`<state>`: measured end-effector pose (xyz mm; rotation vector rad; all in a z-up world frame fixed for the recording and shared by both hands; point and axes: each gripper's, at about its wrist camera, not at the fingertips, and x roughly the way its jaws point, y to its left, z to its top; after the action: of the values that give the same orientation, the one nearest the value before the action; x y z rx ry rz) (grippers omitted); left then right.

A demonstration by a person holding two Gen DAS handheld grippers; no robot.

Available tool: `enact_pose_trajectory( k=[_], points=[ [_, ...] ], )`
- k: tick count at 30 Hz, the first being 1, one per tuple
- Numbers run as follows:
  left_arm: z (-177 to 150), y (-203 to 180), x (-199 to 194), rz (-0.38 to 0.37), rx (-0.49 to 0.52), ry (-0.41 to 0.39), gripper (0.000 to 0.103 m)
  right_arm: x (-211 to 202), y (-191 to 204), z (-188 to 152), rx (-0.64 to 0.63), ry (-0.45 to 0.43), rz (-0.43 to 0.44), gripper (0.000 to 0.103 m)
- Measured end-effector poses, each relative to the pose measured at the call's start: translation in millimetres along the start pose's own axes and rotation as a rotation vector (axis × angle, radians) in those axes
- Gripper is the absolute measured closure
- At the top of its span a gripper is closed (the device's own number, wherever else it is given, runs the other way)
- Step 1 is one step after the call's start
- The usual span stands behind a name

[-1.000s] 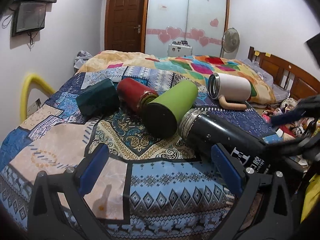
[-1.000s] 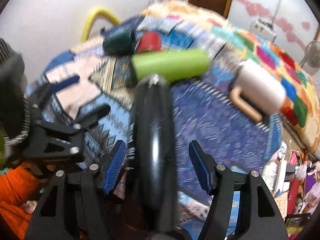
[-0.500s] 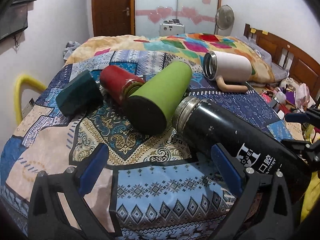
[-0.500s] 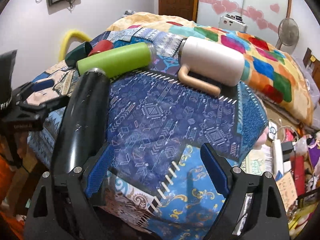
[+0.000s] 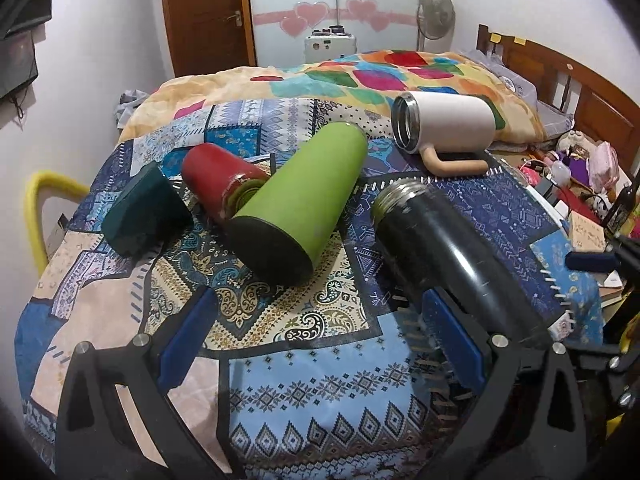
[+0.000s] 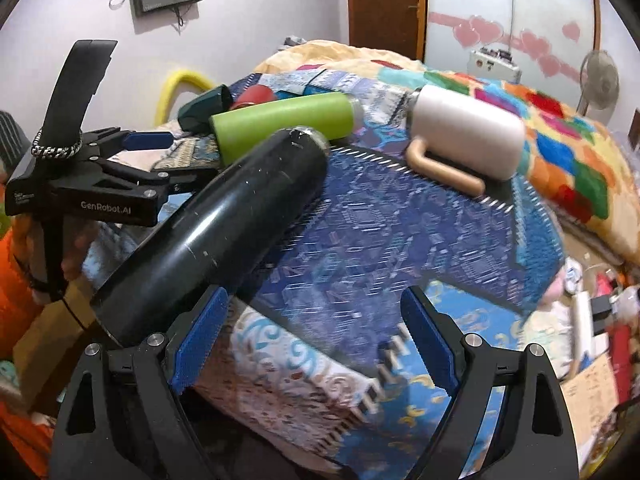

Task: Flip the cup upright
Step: 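Grasp the black thermos with the left gripper while the right gripper releases it, then rotate the black thermos upright with the left gripper, opening facing up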

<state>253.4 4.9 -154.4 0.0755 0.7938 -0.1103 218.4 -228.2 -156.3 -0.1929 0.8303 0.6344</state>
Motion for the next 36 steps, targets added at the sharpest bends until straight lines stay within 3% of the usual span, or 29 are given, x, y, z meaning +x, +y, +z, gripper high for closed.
enact_pose_trajectory(
  k=[6, 10, 16, 22, 29, 36],
  points=[
    [13.8, -12.6, -11.8, -0.082, -0.001, 0.031, 0.000, -12.5, -10.9, 0.7, 0.058, -0.069, -0.063, 0.016],
    [21.5, -26.6, 1.1, -0.082, 0.028, 0.097, 0.000, -16.3, -18.8, -0.3, 0.105, -0.097, -0.080, 0.016],
    [20.4, -33.0, 35.4, -0.148, -0.004, 0.281, 0.016, -18.3, -23.2, -3.3, 0.111, -0.139, -0.103, 0.016],
    [22.4, -48.0, 52.3, -0.145, 0.053, 0.372, 0.025, -18.7, -32.5, -5.9, 0.136, -0.166, -0.092, 0.016],
    [31.6, -50.7, 51.0, -0.155, 0.079, 0.382, 0.036, -27.7, -36.2, -6.0, 0.124, -0.188, -0.130, 0.016],
    [39.4, -46.5, -0.5, -0.154, 0.091, 0.230, 0.039, -42.0, -35.7, 0.9, 0.118, -0.227, -0.147, 0.016]
  ],
)
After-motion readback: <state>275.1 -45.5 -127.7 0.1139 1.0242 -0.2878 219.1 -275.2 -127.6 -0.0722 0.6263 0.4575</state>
